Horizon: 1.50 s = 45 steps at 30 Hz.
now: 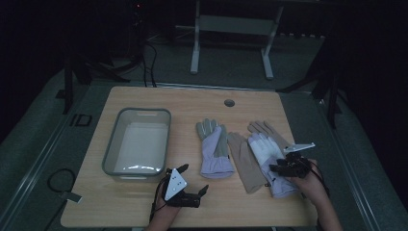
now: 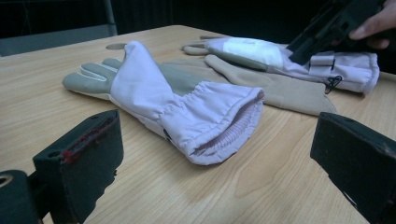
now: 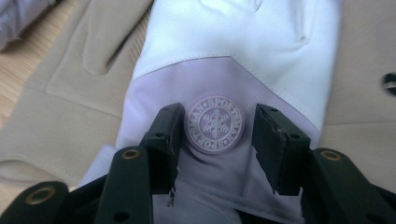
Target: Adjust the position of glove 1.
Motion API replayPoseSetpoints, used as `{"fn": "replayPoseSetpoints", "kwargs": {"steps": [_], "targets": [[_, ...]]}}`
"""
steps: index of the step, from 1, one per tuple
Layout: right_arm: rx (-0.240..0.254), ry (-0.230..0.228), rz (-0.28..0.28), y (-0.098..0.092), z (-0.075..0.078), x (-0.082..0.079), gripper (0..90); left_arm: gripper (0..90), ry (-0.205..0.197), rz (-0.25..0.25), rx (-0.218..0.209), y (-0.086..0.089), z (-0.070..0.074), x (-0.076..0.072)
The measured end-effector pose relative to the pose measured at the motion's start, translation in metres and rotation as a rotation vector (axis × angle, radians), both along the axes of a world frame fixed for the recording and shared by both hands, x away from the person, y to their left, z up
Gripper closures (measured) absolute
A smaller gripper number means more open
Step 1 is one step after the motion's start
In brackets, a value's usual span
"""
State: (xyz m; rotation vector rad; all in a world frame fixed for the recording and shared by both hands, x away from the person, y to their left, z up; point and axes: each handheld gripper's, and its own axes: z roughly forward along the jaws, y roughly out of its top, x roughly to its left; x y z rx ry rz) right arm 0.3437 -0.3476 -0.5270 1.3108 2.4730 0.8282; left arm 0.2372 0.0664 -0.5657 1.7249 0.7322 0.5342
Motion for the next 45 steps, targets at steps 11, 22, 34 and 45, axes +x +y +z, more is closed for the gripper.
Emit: {"fn": "replayPoseSetpoints", "kwargs": {"steps": [11, 22, 34, 45], "targets": [[-0.008, -0.064, -0.075, 0.009, 0.001, -0.015, 74.9, 2.6, 0.001, 0.002, 0.000, 0.000, 0.000, 0.000], [0.036, -0.133, -0.191, 0.009, 0.039, -0.037, 79.4, 2.6, 0.001, 0.005, 0.000, 0.000, 0.000, 0.000], [0.127, -0.228, -0.256, 0.040, 0.095, -0.037, 79.4, 2.5, 0.000, 0.002, 0.001, 0.000, 0.000, 0.000], [0.172, -0.216, -0.172, 0.121, 0.112, -0.015, 79.4, 2.5, -0.006, 0.004, 0.008, -0.001, 0.000, -0.001]]}}
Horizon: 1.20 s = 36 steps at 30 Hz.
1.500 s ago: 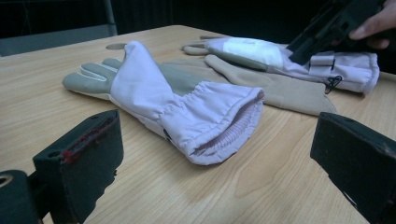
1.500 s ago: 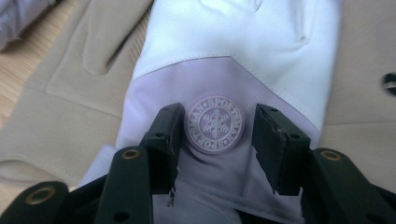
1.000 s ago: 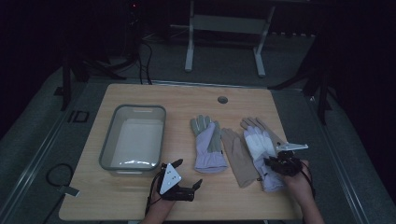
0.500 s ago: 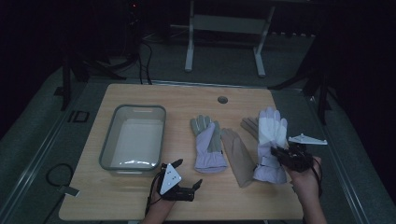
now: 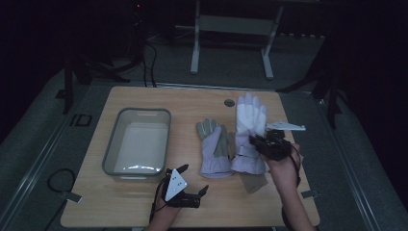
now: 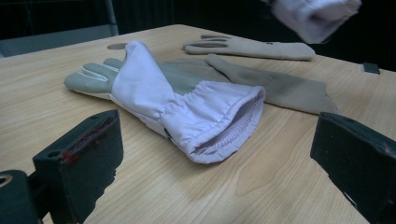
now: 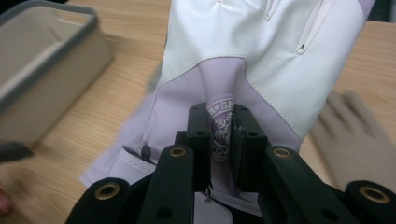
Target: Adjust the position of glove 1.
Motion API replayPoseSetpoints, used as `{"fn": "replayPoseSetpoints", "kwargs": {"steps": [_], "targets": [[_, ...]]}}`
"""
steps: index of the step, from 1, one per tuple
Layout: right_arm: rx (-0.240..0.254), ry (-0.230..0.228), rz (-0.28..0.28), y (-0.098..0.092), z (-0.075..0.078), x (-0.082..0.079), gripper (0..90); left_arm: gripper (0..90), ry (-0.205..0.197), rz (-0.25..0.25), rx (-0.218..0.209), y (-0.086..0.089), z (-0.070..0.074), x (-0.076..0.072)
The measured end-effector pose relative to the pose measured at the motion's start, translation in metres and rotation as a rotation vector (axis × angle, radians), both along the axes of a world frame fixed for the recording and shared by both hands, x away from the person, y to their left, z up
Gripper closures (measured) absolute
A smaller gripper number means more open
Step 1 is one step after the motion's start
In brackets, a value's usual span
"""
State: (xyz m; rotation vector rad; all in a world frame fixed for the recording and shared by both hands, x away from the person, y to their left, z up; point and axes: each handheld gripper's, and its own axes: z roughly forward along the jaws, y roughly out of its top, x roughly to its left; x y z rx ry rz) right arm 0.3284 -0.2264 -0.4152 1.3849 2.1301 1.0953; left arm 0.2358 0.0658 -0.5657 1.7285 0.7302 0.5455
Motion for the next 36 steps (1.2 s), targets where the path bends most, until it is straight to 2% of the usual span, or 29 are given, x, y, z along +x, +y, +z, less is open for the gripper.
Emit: {"fn": "replayPoseSetpoints", "kwargs": {"steps": [1, 4, 6, 7, 9, 12, 16, 22, 25, 27, 30, 36], "targets": [[0.005, 0.008, 0.015, 0.018, -0.001, 0.005, 79.4, 2.5, 0.001, -0.001, -0.001, 0.000, 0.000, 0.000], [0.016, 0.024, 0.021, 0.041, -0.003, 0.010, 79.3, 2.5, 0.000, -0.002, 0.000, 0.000, 0.000, 0.000], [0.019, 0.026, 0.018, 0.045, -0.004, 0.011, 79.3, 2.5, 0.002, -0.001, -0.003, 0.000, 0.000, 0.000], [0.035, 0.043, 0.026, 0.057, -0.006, 0.014, 79.3, 2.5, 0.002, -0.001, -0.006, 0.000, 0.000, 0.000], [0.036, 0.058, 0.019, 0.064, -0.010, 0.016, 79.4, 2.4, 0.001, -0.001, -0.003, 0.000, 0.000, 0.000], [-0.012, 0.081, 0.015, 0.076, -0.020, 0.019, 79.4, 2.4, -0.005, -0.002, 0.003, 0.000, 0.000, -0.001], [-0.017, 0.132, 0.014, 0.083, -0.038, 0.026, 79.4, 2.5, -0.004, -0.003, 0.002, 0.000, 0.000, -0.001], [-0.072, 0.162, 0.006, 0.094, -0.055, 0.037, 78.8, 2.4, -0.002, -0.002, 0.002, 0.000, 0.000, -0.001], [-0.071, 0.178, -0.003, 0.096, -0.060, 0.040, 78.5, 2.4, -0.002, -0.002, 0.005, 0.000, 0.000, -0.001], [-0.076, 0.195, -0.018, 0.097, -0.072, 0.045, 77.8, 2.4, 0.000, -0.001, 0.002, 0.000, 0.000, -0.001], [-0.072, 0.206, -0.021, 0.097, -0.078, 0.047, 77.0, 2.4, -0.004, 0.003, 0.008, -0.001, 0.000, -0.001], [-0.096, 0.227, 0.003, 0.101, -0.081, 0.053, 72.1, 2.4, -0.002, 0.008, 0.009, -0.001, 0.000, 0.000]]}}
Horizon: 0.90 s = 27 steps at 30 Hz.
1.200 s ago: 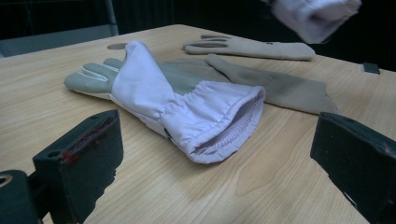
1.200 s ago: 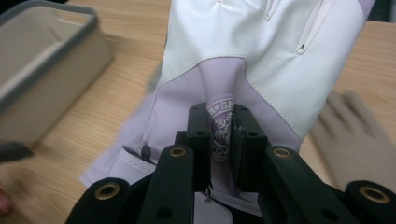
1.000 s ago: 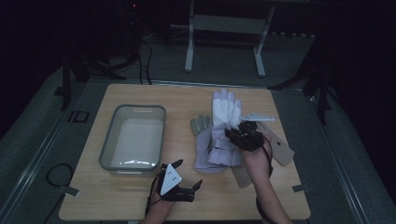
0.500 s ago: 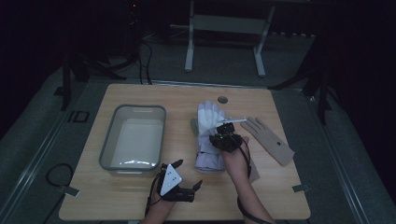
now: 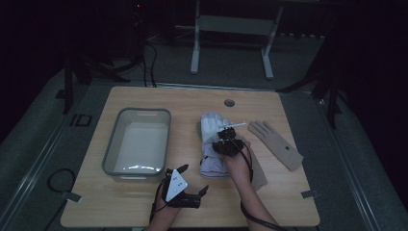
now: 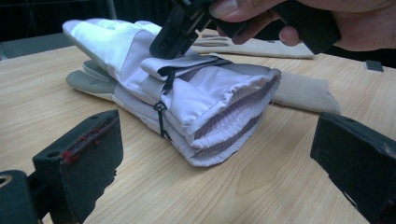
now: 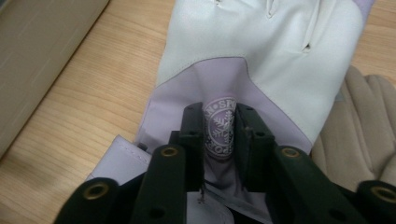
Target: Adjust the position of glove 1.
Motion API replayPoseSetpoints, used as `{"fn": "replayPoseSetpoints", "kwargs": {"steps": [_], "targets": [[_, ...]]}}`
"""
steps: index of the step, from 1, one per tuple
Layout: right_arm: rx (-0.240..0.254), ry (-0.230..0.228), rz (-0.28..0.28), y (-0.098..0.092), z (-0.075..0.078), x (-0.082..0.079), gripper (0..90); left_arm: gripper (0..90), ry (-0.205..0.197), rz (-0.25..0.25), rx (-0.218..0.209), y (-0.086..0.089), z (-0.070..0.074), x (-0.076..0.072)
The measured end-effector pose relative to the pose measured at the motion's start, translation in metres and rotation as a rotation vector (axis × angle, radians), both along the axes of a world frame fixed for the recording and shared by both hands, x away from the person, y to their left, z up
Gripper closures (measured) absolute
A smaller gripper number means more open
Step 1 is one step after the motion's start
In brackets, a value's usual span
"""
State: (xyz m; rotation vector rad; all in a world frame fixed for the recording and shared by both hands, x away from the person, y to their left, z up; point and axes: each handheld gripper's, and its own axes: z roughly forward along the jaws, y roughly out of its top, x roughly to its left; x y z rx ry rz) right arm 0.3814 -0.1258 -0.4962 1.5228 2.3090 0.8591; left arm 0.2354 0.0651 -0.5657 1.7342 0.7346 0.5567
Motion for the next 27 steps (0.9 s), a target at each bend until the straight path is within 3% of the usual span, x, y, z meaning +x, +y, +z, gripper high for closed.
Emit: {"fn": "replayPoseSetpoints", "kwargs": {"steps": [8, 12, 14, 18, 21, 23, 27], "targets": [[0.012, 0.000, 0.047, -0.006, 0.004, 0.004, 59.7, 2.5, 0.010, -0.010, -0.005, 0.001, 0.000, 0.002], [-0.001, -0.005, 0.105, -0.011, 0.008, 0.004, 43.9, 2.5, 0.020, 0.007, -0.010, 0.000, 0.000, 0.002], [-0.019, -0.010, 0.113, -0.014, 0.011, 0.002, 31.5, 2.6, 0.022, 0.022, -0.005, 0.000, 0.000, 0.002], [0.036, -0.030, 0.206, -0.025, 0.022, -0.005, 14.6, 4.1, 0.015, 0.036, 0.018, -0.002, 0.000, 0.001], [0.080, -0.064, 0.268, -0.037, 0.029, -0.012, 13.9, 4.4, 0.028, 0.004, -0.001, -0.001, 0.000, 0.002], [0.116, -0.111, 0.297, -0.045, 0.032, -0.017, 14.1, 4.2, 0.039, -0.008, -0.019, 0.000, 0.000, 0.003], [0.149, -0.130, 0.358, -0.056, 0.033, -0.021, 15.2, 3.8, 0.055, -0.034, -0.017, -0.001, 0.000, 0.004]]}}
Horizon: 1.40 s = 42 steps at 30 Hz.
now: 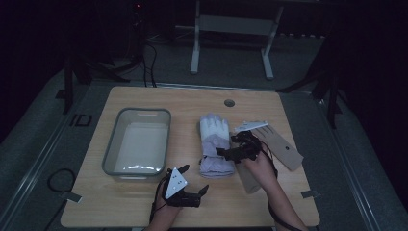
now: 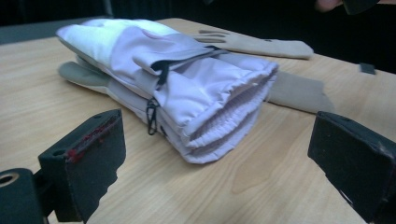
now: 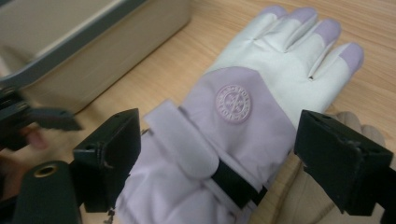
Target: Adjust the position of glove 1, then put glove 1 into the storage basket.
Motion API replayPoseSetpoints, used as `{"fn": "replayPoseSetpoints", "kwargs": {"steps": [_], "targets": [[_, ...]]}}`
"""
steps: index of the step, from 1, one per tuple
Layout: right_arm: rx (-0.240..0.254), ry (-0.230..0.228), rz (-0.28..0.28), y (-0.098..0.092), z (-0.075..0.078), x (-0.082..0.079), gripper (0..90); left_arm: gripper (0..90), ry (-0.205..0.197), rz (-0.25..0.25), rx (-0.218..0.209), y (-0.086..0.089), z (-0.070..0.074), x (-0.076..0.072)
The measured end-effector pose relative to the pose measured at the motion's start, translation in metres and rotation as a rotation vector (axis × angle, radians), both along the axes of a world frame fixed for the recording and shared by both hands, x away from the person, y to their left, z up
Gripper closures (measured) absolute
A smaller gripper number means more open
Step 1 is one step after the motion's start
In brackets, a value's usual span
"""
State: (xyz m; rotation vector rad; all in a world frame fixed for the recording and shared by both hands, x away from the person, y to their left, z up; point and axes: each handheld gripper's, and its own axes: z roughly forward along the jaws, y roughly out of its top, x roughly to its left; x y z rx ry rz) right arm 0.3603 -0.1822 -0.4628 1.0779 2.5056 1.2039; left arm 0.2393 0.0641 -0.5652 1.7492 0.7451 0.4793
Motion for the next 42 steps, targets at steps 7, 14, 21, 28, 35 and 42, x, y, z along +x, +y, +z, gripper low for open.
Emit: {"fn": "replayPoseSetpoints", "kwargs": {"steps": [7, 14, 21, 28, 35, 42], "targets": [[-0.005, 0.010, -0.010, -0.029, 0.001, -0.004, 11.7, 3.5, 0.077, 0.011, -0.017, -0.006, 0.033, 0.007], [-0.004, -0.018, -0.052, -0.039, 0.005, 0.004, 30.8, 9.3, 0.156, 0.048, 0.041, -0.022, 0.068, 0.037], [0.050, 0.058, -0.100, -0.036, -0.010, 0.024, 54.5, 15.7, 0.264, 0.124, 0.125, -0.037, 0.070, 0.063], [0.105, 0.194, -0.134, -0.031, -0.043, 0.039, 51.5, 23.1, 0.465, 0.185, 0.128, -0.034, 0.033, 0.083], [0.135, 0.344, -0.112, -0.026, -0.075, 0.050, 49.9, 23.6, 0.575, 0.142, 0.077, -0.025, 0.012, 0.091], [0.185, 0.434, -0.084, -0.031, -0.089, 0.059, 54.9, 38.5, 0.602, 0.050, 0.053, -0.025, 0.006, 0.096]]}}
